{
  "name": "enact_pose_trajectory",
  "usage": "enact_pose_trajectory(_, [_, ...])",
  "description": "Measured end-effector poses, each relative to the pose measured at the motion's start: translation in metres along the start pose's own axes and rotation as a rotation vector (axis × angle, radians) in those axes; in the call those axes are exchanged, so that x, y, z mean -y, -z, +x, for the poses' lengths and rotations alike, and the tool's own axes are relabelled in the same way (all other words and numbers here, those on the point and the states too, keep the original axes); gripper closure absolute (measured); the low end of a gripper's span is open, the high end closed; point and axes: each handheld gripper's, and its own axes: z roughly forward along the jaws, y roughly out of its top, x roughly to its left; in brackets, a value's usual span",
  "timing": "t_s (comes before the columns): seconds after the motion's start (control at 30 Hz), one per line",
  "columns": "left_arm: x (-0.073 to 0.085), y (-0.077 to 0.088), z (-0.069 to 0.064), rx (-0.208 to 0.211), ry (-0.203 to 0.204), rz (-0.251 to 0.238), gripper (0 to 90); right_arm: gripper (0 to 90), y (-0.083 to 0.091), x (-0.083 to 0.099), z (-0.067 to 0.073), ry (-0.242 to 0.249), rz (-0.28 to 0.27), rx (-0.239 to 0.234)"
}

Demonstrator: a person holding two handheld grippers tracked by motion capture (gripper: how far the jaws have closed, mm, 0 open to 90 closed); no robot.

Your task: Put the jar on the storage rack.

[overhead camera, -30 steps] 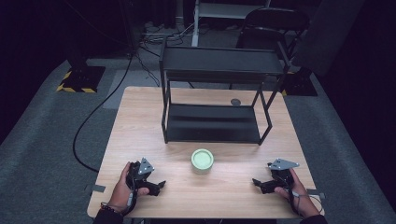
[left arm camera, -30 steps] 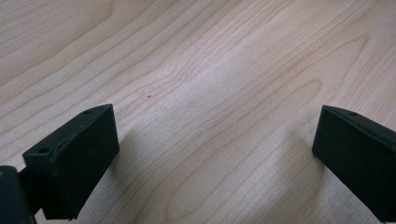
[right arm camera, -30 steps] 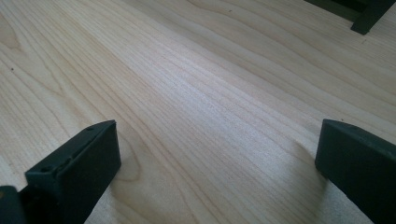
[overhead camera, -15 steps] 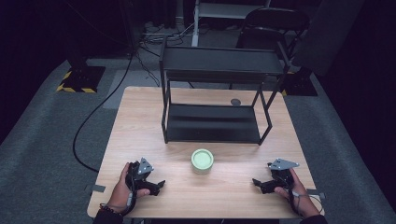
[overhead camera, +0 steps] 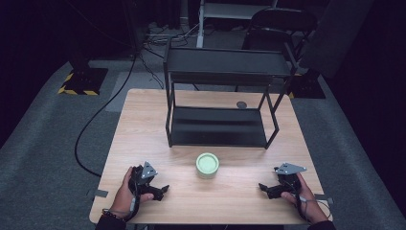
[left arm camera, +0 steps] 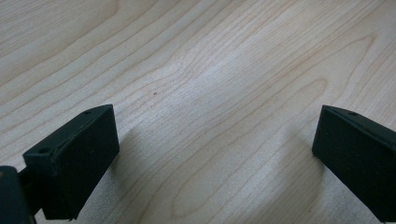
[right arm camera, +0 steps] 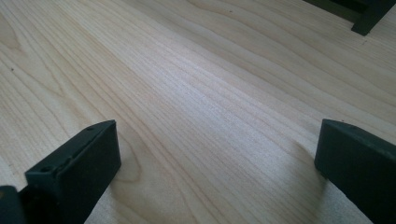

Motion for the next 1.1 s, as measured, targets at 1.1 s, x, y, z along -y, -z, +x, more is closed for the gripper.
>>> enact_pose_trajectory(1.1, [-0.012,0.011,-0.018,-0.025,-0.054,0.046,2.1,0.2,0.0,0.0,0.0,0.0,0.0,-0.001])
